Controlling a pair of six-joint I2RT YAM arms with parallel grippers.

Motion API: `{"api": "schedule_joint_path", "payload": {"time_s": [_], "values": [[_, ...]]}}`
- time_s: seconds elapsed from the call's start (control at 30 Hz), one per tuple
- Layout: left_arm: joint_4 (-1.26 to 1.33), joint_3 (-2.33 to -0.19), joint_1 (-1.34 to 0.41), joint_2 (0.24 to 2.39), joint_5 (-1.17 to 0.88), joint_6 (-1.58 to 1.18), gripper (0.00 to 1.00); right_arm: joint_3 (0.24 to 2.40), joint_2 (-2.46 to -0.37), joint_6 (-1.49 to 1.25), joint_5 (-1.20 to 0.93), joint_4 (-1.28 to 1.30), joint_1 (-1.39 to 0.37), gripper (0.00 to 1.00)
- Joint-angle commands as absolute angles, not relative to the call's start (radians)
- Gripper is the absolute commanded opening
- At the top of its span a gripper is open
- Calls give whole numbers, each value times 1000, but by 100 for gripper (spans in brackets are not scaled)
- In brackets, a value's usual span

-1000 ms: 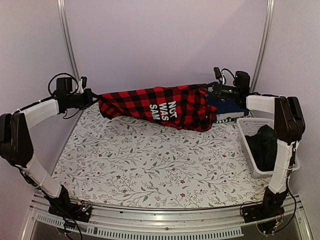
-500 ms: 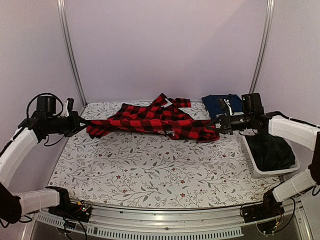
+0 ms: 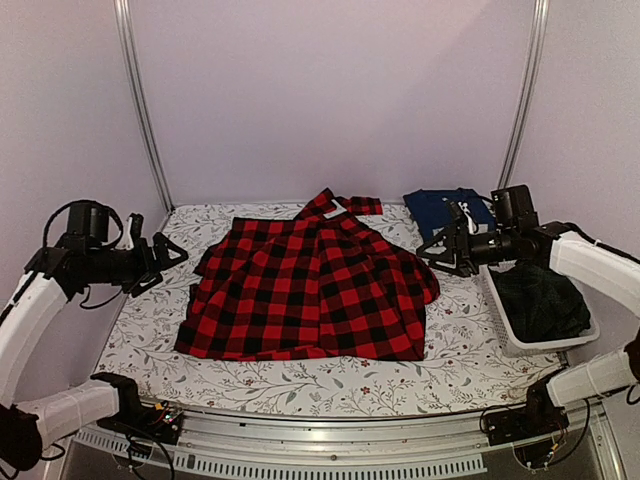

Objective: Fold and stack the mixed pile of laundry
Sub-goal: Flatten out the crumpled shirt at the center of the board.

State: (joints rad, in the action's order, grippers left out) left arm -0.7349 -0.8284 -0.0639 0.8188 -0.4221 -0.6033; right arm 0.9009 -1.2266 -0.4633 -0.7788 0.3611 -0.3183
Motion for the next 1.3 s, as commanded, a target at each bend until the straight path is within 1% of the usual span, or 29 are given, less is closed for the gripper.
{"api": "schedule_joint_path", "payload": {"time_s": [0.0,0.1,0.2,0.23,0.33,0.43,0.57,0.6,0.67,0.73,0.8,0.9,1.03,1.1,1.13,1.27], "values": [[-588,-914,-100,1012,-382,-544,100,1020,-1437,-454,-748,305,-317,69],[-521,-961,-157,1198,-345,-526,100,1130,-1615,-412,-758,312,-325,64],[-524,-1059,-228,1443,-312,-519,100,1253,-1790,-370,-756,361,-343,60],[-529,-1093,-253,1507,-308,-512,98,1288,-1828,-354,-751,387,-351,59],[-529,-1152,-303,1644,-282,-514,86,1341,-1951,-304,-734,431,-373,57],[-508,-1137,-315,1718,-313,-524,71,1326,-2028,-274,-733,446,-383,56],[-524,-1078,-322,1770,-287,-516,55,1223,-2061,-264,-728,439,-382,52],[-534,-1057,-322,1774,-275,-518,49,1192,-2059,-262,-723,440,-382,52],[-557,-1014,-322,1762,-254,-530,40,1128,-2043,-256,-708,444,-382,51],[-573,-955,-322,1726,-239,-547,34,1064,-2016,-246,-687,451,-381,51],[-593,-910,-320,1679,-224,-550,33,1008,-1989,-232,-669,464,-376,50],[-576,-879,-284,1569,-235,-546,37,945,-1931,-210,-649,481,-342,50],[-530,-940,-163,1499,-293,-521,41,984,-1842,-193,-627,507,-313,51],[-526,-1004,-115,1550,-321,-496,40,1025,-1801,-200,-653,505,-314,50],[-532,-1044,-101,1610,-332,-478,38,1047,-1787,-204,-665,505,-319,50],[-524,-1151,-94,1770,-363,-433,32,1127,-1779,-208,-658,560,-348,49]]}}
